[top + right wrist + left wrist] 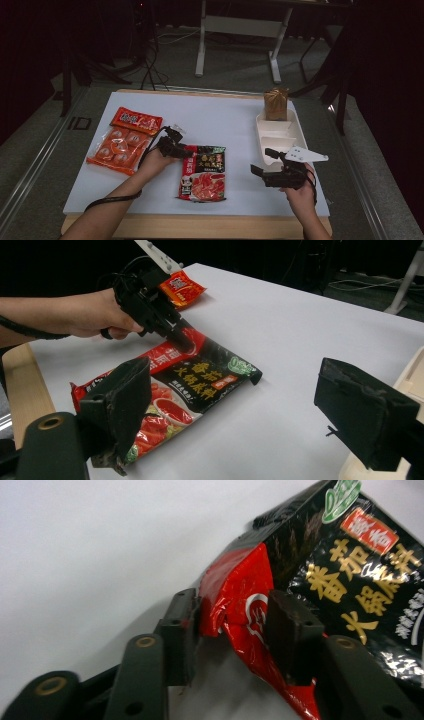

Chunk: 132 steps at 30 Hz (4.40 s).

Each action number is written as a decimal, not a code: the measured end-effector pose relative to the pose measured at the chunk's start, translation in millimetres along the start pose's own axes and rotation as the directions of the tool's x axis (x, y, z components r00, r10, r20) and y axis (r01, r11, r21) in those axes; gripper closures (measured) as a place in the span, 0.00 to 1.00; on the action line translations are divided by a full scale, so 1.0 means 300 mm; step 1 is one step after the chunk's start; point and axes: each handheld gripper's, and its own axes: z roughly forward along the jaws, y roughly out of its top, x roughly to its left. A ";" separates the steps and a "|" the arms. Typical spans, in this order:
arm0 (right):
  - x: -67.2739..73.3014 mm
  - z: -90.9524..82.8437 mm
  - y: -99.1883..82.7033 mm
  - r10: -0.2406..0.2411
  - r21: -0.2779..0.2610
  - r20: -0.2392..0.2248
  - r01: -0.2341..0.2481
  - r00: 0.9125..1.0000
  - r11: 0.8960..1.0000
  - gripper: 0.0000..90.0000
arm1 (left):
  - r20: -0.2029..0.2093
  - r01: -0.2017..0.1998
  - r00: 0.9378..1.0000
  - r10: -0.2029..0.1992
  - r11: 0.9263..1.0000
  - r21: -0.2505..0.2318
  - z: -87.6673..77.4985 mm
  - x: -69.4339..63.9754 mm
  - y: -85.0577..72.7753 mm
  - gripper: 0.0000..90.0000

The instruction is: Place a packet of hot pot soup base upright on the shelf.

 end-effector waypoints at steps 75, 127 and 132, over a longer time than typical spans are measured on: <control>0.060 -0.006 0.118 -0.021 -0.007 -0.015 0.021 1.000 1.000 0.20 | 0.202 -0.046 0.964 0.174 0.855 -0.517 -0.379 -0.255 0.135 0.96; 0.005 -0.045 0.357 -0.027 -0.069 0.010 0.028 1.000 0.997 0.85 | 0.303 0.063 0.943 0.134 0.825 -0.561 -0.356 -0.229 0.119 0.19; -0.009 -0.057 0.383 -0.037 -0.081 0.023 0.039 0.999 0.996 0.85 | 0.265 0.029 0.955 0.133 0.848 -0.530 -0.349 -0.234 0.091 0.01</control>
